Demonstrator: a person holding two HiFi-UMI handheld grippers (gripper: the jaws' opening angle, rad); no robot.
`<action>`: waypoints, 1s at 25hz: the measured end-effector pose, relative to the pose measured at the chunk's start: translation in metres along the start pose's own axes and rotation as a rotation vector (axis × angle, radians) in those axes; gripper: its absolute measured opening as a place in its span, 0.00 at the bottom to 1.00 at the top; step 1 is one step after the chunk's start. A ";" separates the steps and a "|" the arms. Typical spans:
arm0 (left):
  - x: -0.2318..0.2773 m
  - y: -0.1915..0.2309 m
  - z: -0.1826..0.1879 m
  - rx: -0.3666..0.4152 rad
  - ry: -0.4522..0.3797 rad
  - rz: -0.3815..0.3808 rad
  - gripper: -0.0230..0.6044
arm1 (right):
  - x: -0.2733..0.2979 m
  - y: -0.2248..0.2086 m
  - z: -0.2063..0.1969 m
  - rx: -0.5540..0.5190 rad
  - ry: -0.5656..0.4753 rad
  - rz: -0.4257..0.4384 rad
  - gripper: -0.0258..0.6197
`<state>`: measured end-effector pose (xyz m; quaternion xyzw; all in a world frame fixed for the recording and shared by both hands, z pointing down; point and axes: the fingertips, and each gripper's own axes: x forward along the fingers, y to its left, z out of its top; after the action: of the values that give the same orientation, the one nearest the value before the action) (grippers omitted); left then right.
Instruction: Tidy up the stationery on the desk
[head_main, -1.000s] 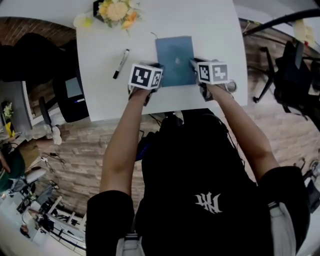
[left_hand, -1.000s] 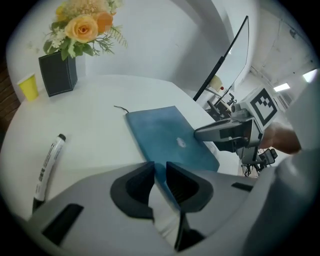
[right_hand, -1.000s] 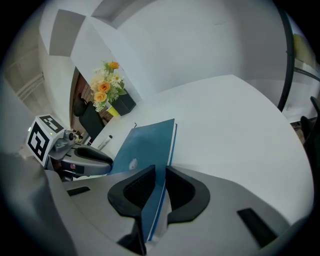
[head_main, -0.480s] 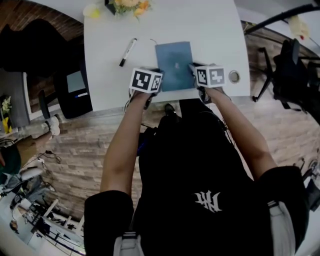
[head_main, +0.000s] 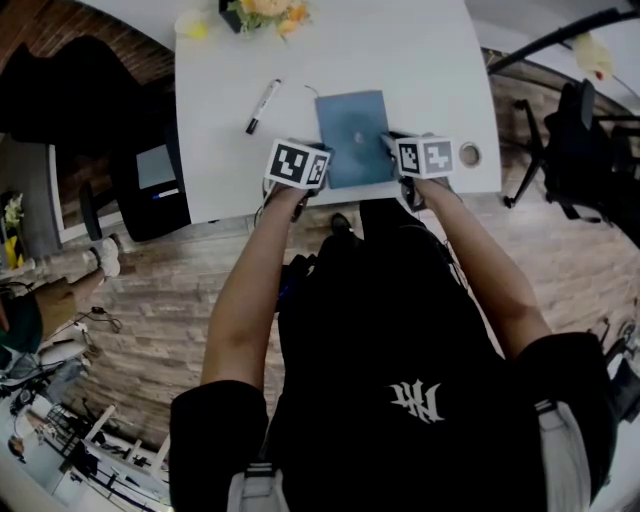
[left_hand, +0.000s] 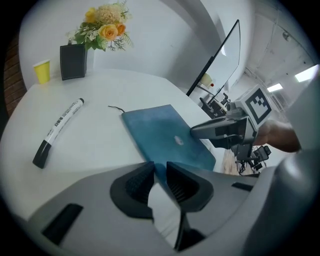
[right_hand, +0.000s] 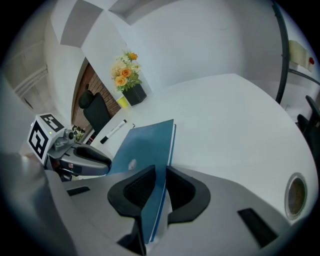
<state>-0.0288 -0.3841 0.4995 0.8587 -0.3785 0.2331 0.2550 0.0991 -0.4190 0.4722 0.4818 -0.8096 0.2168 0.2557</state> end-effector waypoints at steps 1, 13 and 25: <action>0.000 0.000 0.000 0.013 0.005 -0.002 0.17 | 0.000 0.000 -0.001 0.010 0.005 0.012 0.18; -0.061 0.048 0.030 0.048 -0.169 0.064 0.23 | -0.045 0.035 0.069 -0.223 -0.233 0.248 0.15; -0.099 0.144 0.054 -0.020 -0.313 0.332 0.04 | -0.072 0.108 0.118 -0.482 -0.342 0.606 0.11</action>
<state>-0.1885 -0.4488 0.4368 0.8077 -0.5520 0.1322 0.1596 0.0078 -0.3938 0.3246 0.1775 -0.9730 0.0033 0.1476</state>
